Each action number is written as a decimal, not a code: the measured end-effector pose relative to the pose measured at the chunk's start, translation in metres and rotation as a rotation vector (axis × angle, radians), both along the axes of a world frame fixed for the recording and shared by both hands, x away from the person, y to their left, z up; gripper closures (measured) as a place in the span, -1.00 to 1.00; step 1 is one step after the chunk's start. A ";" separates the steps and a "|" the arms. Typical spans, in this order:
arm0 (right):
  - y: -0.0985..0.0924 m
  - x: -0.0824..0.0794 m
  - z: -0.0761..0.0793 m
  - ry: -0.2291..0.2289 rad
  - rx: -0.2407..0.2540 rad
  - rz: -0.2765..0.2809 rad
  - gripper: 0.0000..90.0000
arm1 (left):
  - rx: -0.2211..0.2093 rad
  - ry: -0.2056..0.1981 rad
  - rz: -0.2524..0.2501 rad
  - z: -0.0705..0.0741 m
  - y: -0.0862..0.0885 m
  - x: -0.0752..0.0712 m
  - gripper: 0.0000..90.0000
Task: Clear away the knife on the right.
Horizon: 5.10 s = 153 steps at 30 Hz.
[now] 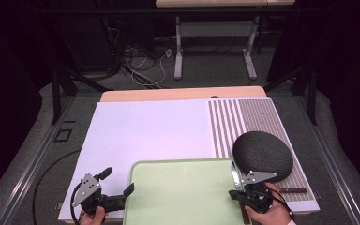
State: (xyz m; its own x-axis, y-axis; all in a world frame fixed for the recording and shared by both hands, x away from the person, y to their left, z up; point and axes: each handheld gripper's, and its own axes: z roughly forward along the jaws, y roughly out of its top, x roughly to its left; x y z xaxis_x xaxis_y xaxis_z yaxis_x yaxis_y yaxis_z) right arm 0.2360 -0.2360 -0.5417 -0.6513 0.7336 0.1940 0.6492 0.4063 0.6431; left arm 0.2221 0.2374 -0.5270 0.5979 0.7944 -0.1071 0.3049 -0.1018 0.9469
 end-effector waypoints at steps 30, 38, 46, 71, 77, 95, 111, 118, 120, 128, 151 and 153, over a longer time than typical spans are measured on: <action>-0.023 0.007 0.011 -0.150 0.064 0.003 0.04 | -0.005 0.003 0.009 0.000 0.001 0.000 -0.99; -0.037 0.007 0.018 -0.194 0.092 -0.049 -0.04 | -0.005 0.004 0.010 0.000 0.001 0.000 -0.99; -0.059 0.010 0.026 -0.242 0.102 -0.135 -0.28 | -0.007 0.004 0.013 0.000 0.001 0.000 -0.99; -0.129 0.015 0.033 -0.259 0.002 -0.348 -0.46 | -0.011 0.007 0.018 0.000 0.002 -0.001 -0.99; -0.141 0.006 0.031 -0.287 -0.030 -0.375 -0.25 | -0.010 0.005 0.016 0.000 0.002 0.000 -0.99; -0.171 -0.010 0.015 -0.260 -0.101 -0.507 0.50 | -0.004 0.002 0.012 0.000 0.001 0.001 -0.99; -0.172 -0.010 0.000 -0.168 -0.176 -0.540 1.00 | -0.021 0.009 0.010 -0.001 0.004 0.004 -0.99; -0.175 -0.013 -0.004 -0.131 -0.172 -0.547 1.00 | -0.025 0.009 0.004 -0.001 0.003 0.006 -0.99; -0.173 -0.015 -0.003 -0.127 -0.172 -0.547 1.00 | -0.022 0.009 0.000 -0.001 0.002 0.006 -0.99; -0.171 -0.026 -0.006 -0.127 -0.181 -0.508 1.00 | -0.015 0.006 0.007 0.000 0.001 0.004 -0.99; -0.172 -0.033 0.001 -0.145 -0.141 -0.506 0.98 | -0.006 0.008 0.009 0.000 -0.001 0.004 -0.99; -0.172 -0.032 0.002 -0.153 -0.142 -0.508 0.96 | -0.007 0.007 0.009 0.000 -0.001 0.004 -0.99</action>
State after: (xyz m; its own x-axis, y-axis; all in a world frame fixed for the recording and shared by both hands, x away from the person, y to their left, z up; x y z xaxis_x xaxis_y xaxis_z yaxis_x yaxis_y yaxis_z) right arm 0.2038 -0.4081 -0.5400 -0.2212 0.9752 0.0009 0.6893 0.1556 0.7075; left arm 0.2260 0.2362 -0.5273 0.5900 0.7989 -0.1166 0.3125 -0.0927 0.9454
